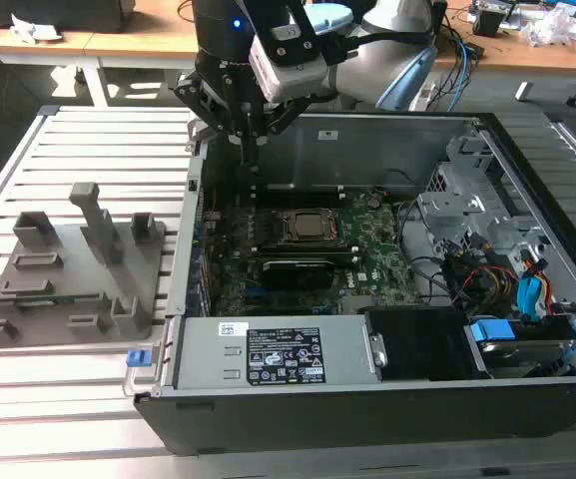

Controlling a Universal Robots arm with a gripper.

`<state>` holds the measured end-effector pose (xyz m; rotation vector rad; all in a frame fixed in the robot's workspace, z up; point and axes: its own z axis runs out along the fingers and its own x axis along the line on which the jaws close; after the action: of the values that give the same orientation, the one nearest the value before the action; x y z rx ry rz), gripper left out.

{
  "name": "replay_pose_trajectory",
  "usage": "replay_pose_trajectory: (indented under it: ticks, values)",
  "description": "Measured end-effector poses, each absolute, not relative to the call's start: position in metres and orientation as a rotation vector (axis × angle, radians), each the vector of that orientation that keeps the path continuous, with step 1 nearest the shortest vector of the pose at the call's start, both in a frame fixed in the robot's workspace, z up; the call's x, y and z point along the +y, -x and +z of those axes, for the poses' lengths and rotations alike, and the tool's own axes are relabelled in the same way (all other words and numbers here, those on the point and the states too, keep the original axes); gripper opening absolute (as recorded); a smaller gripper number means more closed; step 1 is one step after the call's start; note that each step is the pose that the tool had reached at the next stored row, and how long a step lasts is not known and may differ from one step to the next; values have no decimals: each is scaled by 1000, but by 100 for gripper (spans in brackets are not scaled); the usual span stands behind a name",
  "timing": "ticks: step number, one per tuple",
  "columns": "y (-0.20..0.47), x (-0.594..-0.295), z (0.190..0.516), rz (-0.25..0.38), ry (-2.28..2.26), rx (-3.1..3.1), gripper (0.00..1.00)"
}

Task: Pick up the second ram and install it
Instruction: 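Reach for the second ram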

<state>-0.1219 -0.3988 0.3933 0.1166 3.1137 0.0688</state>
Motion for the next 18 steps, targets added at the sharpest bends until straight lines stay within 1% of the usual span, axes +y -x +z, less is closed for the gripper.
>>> replay_pose_trajectory:
  ticks: [18]
  values:
    - [167,-399,393,69,-117,3114,11]
